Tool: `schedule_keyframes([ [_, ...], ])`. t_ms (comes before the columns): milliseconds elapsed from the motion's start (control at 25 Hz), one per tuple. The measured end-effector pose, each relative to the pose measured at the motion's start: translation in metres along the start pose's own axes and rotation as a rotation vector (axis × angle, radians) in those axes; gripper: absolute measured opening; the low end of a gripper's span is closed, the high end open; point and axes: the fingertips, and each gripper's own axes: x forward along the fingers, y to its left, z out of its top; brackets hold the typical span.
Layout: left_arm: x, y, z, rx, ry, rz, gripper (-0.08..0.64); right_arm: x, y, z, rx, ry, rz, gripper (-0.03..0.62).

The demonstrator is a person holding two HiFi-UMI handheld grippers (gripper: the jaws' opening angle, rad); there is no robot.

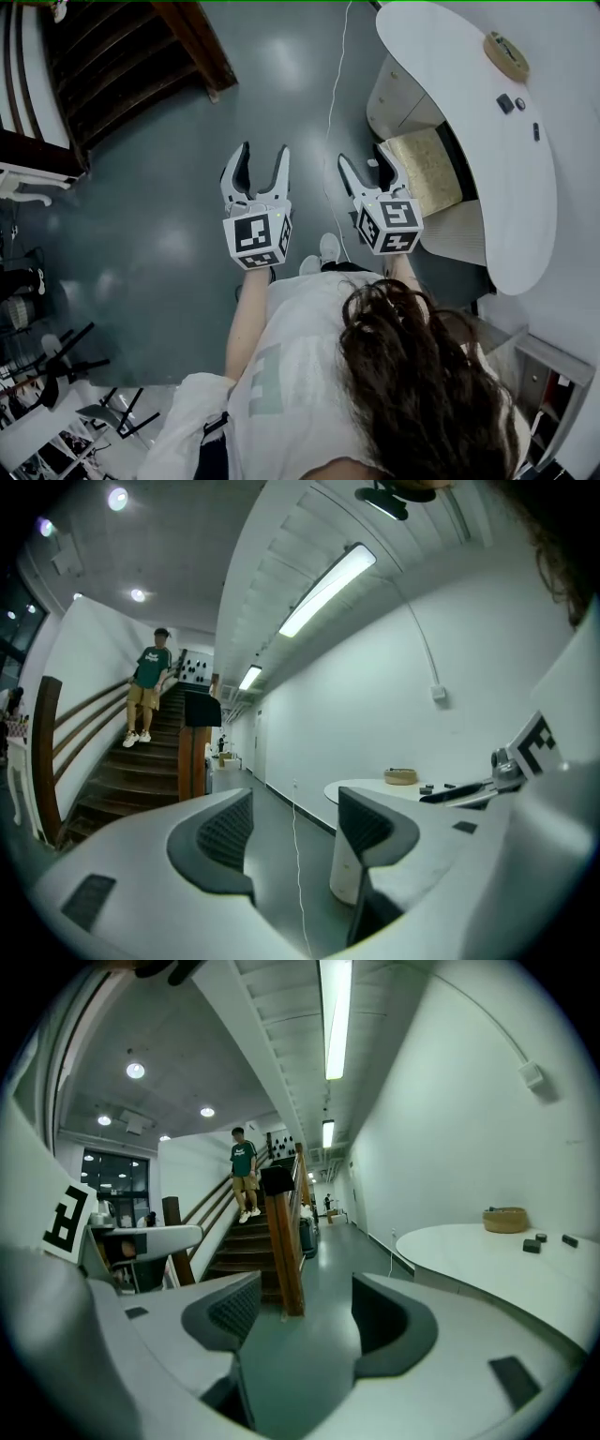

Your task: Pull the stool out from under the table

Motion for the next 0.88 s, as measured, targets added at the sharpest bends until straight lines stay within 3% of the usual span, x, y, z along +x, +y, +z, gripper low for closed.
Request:
schedule_keyframes([
  [120,-0.002,0.003,-0.005,-0.042,0.006,0.006,0.307,0.002,0.004,-0.002,0.007,0.000,-0.003,0.316],
  [320,-0.007,0.007,-0.014,-0.054,0.024,0.018,0.313,0.003,0.008,-0.008,0.007,0.019,0.011,0.318],
  [560,-0.002,0.010,-0.013,-0.127,0.012,0.012,0.314,0.005,0.002,-0.011,0.028,0.020,-0.011,0.318],
  [880,0.038,-0.013,-0.014,-0.182,-0.002,-0.078,0.314,0.000,-0.042,-0.013,0.094,-0.004,-0.103,0.318],
])
